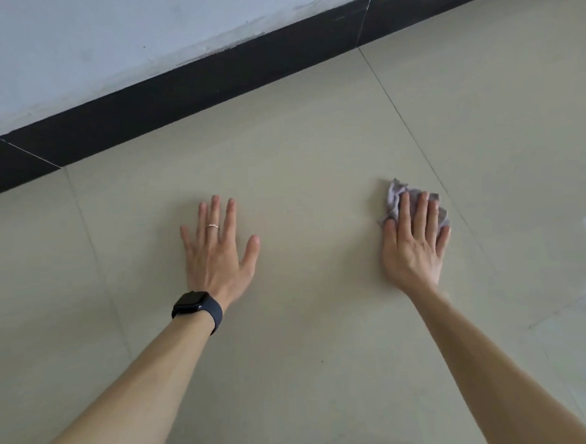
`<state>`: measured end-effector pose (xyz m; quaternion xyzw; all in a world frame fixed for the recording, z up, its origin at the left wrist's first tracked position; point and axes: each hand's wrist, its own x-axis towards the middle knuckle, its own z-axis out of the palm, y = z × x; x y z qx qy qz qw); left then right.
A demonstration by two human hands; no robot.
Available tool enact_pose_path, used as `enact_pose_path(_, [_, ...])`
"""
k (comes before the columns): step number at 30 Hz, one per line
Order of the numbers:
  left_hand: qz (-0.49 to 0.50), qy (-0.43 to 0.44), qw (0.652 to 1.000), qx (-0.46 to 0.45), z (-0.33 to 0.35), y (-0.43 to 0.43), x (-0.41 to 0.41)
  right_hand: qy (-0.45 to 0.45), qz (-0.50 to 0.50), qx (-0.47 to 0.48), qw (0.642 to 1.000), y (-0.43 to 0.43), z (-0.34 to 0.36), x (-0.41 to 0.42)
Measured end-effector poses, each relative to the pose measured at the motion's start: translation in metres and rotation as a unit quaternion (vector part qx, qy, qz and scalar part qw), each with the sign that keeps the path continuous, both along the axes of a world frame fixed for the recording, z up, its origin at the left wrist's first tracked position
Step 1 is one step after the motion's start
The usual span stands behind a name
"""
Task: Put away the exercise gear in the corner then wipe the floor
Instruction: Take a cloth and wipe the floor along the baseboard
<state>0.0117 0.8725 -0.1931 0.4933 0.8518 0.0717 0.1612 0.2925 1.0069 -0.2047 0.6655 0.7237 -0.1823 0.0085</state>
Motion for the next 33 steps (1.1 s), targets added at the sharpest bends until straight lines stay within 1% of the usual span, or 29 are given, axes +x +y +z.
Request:
enact_pose_path(1, [0.005, 0.008, 1.000, -0.006, -0.002, -0.024, 0.003, -0.001, 0.033, 0.009, 0.999, -0.031, 0.001, -0.009])
enact_pose_path(3, [-0.012, 0.019, 0.999, -0.031, -0.008, -0.064, 0.013, 0.004, 0.174, 0.023, 0.985, -0.097, 0.003, -0.021])
enact_pose_path(5, [-0.025, 0.024, 0.998, -0.045, -0.014, -0.088, 0.015, 0.019, 0.338, 0.040, 0.940, -0.141, 0.006, -0.018])
enact_pose_path(6, [-0.025, 0.027, 0.998, -0.043, -0.017, -0.092, 0.013, 0.026, 0.407, 0.039, 0.912, -0.144, 0.008, -0.011])
enact_pose_path(7, [-0.024, 0.029, 0.999, -0.038, -0.018, -0.093, 0.011, 0.025, 0.455, 0.036, 0.890, -0.133, 0.009, -0.004])
enact_pose_path(8, [-0.025, 0.028, 0.999, -0.038, -0.019, -0.090, 0.008, 0.015, 0.468, 0.050, 0.882, -0.115, 0.006, 0.003])
enact_pose_path(9, [-0.026, 0.025, 0.999, -0.041, -0.019, -0.089, 0.007, 0.001, 0.435, 0.058, 0.898, -0.096, 0.005, 0.008])
enact_pose_path(10, [-0.027, 0.020, 0.998, -0.048, -0.019, -0.089, 0.006, -0.006, 0.345, 0.045, 0.937, -0.076, 0.004, 0.012])
enact_pose_path(11, [-0.031, 0.015, 0.998, -0.057, -0.020, -0.091, 0.005, -0.004, 0.205, 0.023, 0.978, -0.059, 0.005, 0.015])
enact_pose_path(12, [-0.035, 0.009, 0.997, -0.063, -0.020, -0.092, 0.004, 0.003, 0.065, 0.004, 0.998, -0.048, 0.005, 0.015])
enact_pose_path(13, [-0.037, 0.004, 0.997, -0.068, -0.020, -0.094, 0.004, 0.008, -0.034, -0.009, 0.999, -0.048, 0.005, 0.009])
enact_pose_path(14, [-0.037, 0.001, 0.997, -0.071, -0.019, -0.095, 0.003, 0.003, -0.063, -0.002, 0.998, -0.061, 0.004, -0.002])
enact_pose_path(15, [-0.035, -0.003, 0.997, -0.074, -0.018, -0.094, 0.002, -0.013, -0.032, 0.024, 0.999, -0.085, 0.000, -0.011])
enact_pose_path(16, [-0.032, -0.006, 0.997, -0.074, -0.018, -0.093, 0.001, -0.022, 0.038, 0.044, 0.998, -0.115, -0.001, -0.018])
enact_pose_path(17, [-0.030, -0.007, 0.997, -0.072, -0.017, -0.092, 0.000, -0.018, 0.129, 0.053, 0.990, -0.147, 0.002, -0.023])
enact_pose_path(18, [-0.029, -0.006, 0.997, -0.069, -0.016, -0.092, 0.000, -0.009, 0.233, 0.050, 0.971, -0.178, 0.004, -0.024])
enact_pose_path(20, [-0.027, -0.004, 0.998, -0.056, -0.014, -0.093, 0.000, -0.005, 0.434, 0.032, 0.900, -0.219, 0.011, -0.016])
enact_pose_path(21, [-0.031, -0.004, 0.998, -0.057, -0.014, -0.093, 0.000, -0.001, 0.505, 0.025, 0.863, -0.219, 0.013, -0.011])
enact_pose_path(22, [-0.033, -0.007, 0.997, -0.062, -0.013, -0.092, 0.001, 0.005, 0.549, 0.025, 0.835, -0.206, 0.015, -0.006])
enact_pose_path(23, [-0.035, -0.014, 0.997, -0.071, -0.013, -0.091, 0.001, 0.004, 0.562, 0.036, 0.827, -0.188, 0.014, -0.003])
enact_pose_path(24, [-0.037, -0.023, 0.996, -0.077, -0.012, -0.090, 0.002, -0.003, 0.540, 0.048, 0.840, -0.166, 0.009, -0.001])
enact_pose_path(25, [-0.038, -0.033, 0.996, -0.080, -0.010, -0.089, 0.002, -0.008, 0.478, 0.063, 0.876, -0.141, 0.005, -0.001])
enact_pose_path(27, [-0.042, -0.041, 0.995, -0.078, -0.007, -0.091, -0.002, -0.007, 0.289, 0.073, 0.954, -0.086, 0.004, -0.011])
enact_pose_path(28, [-0.050, -0.039, 0.995, -0.079, -0.006, -0.091, -0.005, -0.011, 0.190, 0.050, 0.981, -0.063, 0.007, -0.023])
enact_pose_path(29, [-0.060, -0.034, 0.994, -0.080, -0.004, -0.092, -0.009, -0.008, 0.100, 0.011, 0.995, -0.047, 0.007, -0.037])
enact_pose_path(30, [-0.068, -0.030, 0.994, -0.082, -0.003, -0.093, -0.013, -0.005, 0.035, -0.018, 0.999, -0.040, 0.007, -0.052])
enact_pose_path(31, [-0.076, -0.027, 0.993, -0.085, -0.003, -0.092, -0.017, -0.006, 0.005, -0.024, 1.000, -0.042, 0.007, -0.065])
enact_pose_path(32, [-0.082, -0.026, 0.992, -0.088, -0.003, -0.092, -0.019, -0.007, 0.009, -0.018, 1.000, -0.050, 0.007, -0.077])
enact_pose_path(33, [-0.086, -0.025, 0.992, -0.087, -0.004, -0.093, -0.020, -0.003, 0.051, -0.003, 0.999, -0.064, 0.007, -0.085])
